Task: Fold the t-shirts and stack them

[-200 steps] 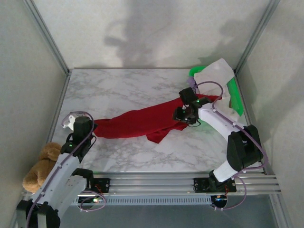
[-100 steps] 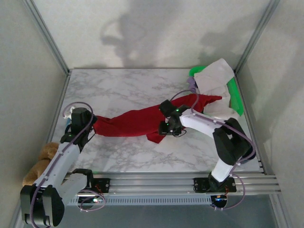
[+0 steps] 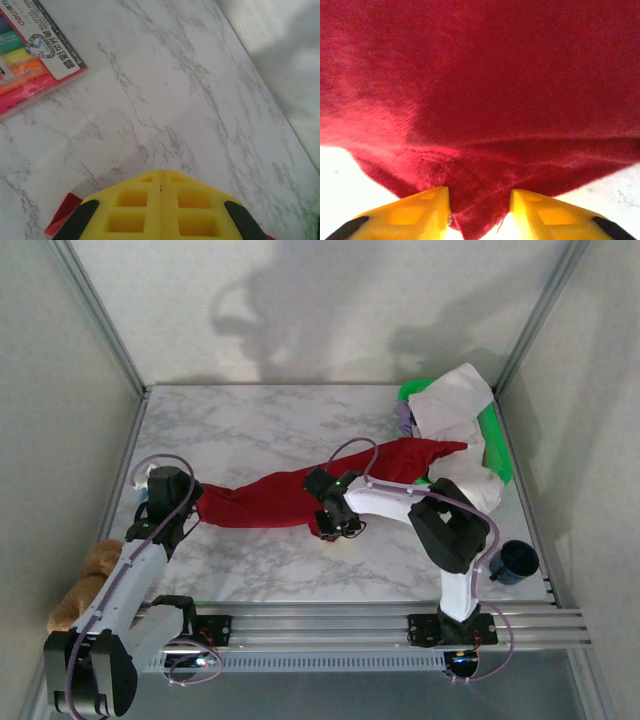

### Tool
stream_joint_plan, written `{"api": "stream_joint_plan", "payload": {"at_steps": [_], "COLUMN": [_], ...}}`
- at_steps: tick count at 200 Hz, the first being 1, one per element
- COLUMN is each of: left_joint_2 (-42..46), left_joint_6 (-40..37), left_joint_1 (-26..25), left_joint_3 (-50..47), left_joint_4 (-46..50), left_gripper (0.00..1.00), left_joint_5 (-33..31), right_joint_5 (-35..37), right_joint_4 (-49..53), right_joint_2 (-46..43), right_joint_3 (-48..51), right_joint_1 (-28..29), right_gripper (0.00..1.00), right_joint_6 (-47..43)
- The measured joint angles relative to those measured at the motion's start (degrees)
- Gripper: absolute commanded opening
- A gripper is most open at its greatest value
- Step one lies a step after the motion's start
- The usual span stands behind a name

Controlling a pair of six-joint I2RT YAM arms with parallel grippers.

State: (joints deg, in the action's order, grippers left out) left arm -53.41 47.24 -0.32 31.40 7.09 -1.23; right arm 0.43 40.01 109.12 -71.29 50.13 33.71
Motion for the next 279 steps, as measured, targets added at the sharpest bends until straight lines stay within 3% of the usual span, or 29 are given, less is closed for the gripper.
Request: {"api": "stream_joint_plan", "payload": {"at_steps": [41,83,139,184,223,279], "left_joint_2": [0.0,-2.7,-11.0,-13.8,-13.9,-9.4], "left_joint_6": [-0.8,-3.3,-8.9,-10.0,-10.0,-10.5], "left_joint_1": [0.6,0.8,0.8,0.8,0.8,2.5], "left_joint_3": [0.0,5.8,34.1,49.7,52.4,40.3], "left_joint_4": [0.0,0.6,5.7,8.0,10.5,11.7], "left_gripper": [0.00,0.00,0.00,0.00,0.00,0.00], "left_joint_5": [1.0,3.9,6.6,7.8,8.5,10.5], "right_joint_5": [-0.3,3.6,14.5,20.9,23.0,19.6], "right_joint_4": [-1.5,5.3,15.4,19.4,19.4,16.2], "right_joint_2": [-0.3,-9.9,-26.3,-30.6,-33.7,-44.2], "right_joint_3": [0.0,-2.7,-35.3,-46.4,-44.1,-21.6], "right_joint_1": [-0.1,-3.3,-14.3,-15.9,-15.9,-15.1], "right_gripper": [0.00,0.00,0.00,0.00,0.00,0.00], "right_joint_6": [-0.2,-3.3,-13.9,-20.5,-22.7,-16.7]}}
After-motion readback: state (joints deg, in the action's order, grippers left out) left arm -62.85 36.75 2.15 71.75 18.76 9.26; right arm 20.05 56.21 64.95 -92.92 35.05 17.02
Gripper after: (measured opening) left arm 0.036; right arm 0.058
